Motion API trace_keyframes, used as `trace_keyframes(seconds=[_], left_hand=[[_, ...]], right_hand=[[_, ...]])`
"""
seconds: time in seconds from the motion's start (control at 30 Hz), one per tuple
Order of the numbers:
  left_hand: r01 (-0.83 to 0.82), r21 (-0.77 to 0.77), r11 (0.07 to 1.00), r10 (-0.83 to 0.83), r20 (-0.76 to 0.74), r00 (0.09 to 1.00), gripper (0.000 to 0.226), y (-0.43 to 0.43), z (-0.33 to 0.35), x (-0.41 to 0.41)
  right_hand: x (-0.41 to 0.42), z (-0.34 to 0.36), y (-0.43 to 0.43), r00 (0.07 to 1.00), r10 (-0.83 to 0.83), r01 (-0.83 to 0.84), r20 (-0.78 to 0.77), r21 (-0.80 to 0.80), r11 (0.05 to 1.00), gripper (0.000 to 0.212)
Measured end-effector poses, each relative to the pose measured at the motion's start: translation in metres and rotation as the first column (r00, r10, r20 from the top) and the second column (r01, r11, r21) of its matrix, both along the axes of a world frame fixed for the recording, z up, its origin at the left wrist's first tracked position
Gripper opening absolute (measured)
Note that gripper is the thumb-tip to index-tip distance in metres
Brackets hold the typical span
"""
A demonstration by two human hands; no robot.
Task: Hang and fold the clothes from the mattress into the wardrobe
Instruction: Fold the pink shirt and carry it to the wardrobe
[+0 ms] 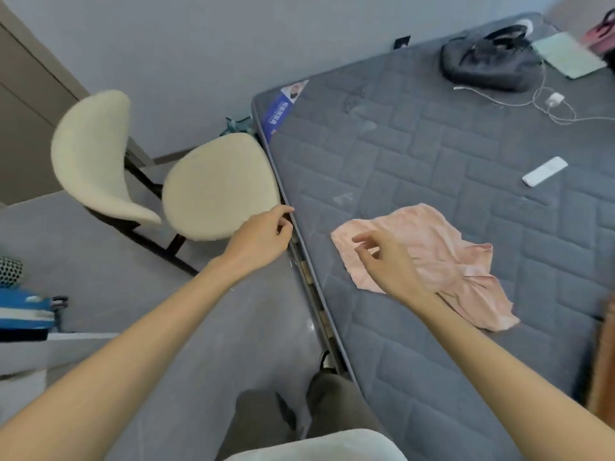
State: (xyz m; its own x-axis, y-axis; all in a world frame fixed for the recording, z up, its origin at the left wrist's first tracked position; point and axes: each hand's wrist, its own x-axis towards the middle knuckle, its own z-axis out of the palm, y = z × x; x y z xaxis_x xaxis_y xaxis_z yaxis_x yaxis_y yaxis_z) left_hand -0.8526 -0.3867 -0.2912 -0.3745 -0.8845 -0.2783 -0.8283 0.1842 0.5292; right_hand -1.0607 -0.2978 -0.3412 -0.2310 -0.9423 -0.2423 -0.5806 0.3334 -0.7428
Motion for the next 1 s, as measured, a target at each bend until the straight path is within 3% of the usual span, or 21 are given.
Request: trace_keyframes(seconds=[0.27, 0.47, 0.63, 0.77, 0.83, 0.93, 1.0], left_hand=[[0.198, 0.202, 0.959, -0.211, 0.046, 0.976, 0.042, -0.004, -0.111, -0.111], [0.274, 0.348, 0.896, -0.319, 0.075, 0.945, 0.046, -0.012, -0.206, -0.166], [0.344, 0.382, 0.858, -0.39, 0.048, 0.919, 0.038, -0.016, -0.277, -0.192], [0.426, 0.427, 0.798, -0.491, 0.049, 0.87, 0.051, -0.01, -0.335, -0.205], [0.434, 0.412, 0.801, -0.504, 0.075, 0.86, 0.067, 0.0, -0.357, -0.213], [0.447, 0.355, 0.821, -0.512, 0.11, 0.852, 0.093, 0.017, -0.38, -0.222], [0.462, 0.257, 0.849, -0.511, 0.175, 0.841, 0.085, 0.023, -0.388, -0.227]], right_hand=[[-0.095, -0.103, 0.04, 0.98, -0.165, 0.189, -0.107, 0.289, 0.938, 0.03], [-0.145, -0.179, 0.045, 0.955, -0.223, 0.286, -0.197, 0.396, 0.873, 0.035], [-0.178, -0.242, 0.043, 0.939, -0.211, 0.316, -0.273, 0.435, 0.843, 0.041], [-0.189, -0.284, 0.042, 0.928, -0.063, 0.259, -0.367, 0.514, 0.818, 0.054], [-0.192, -0.298, 0.04, 0.889, 0.03, 0.243, -0.458, 0.526, 0.815, 0.059], [-0.2, -0.314, 0.038, 0.745, 0.08, 0.242, -0.662, 0.381, 0.892, 0.056], [-0.209, -0.324, 0.038, 0.629, 0.085, 0.197, -0.773, 0.265, 0.944, 0.045]])
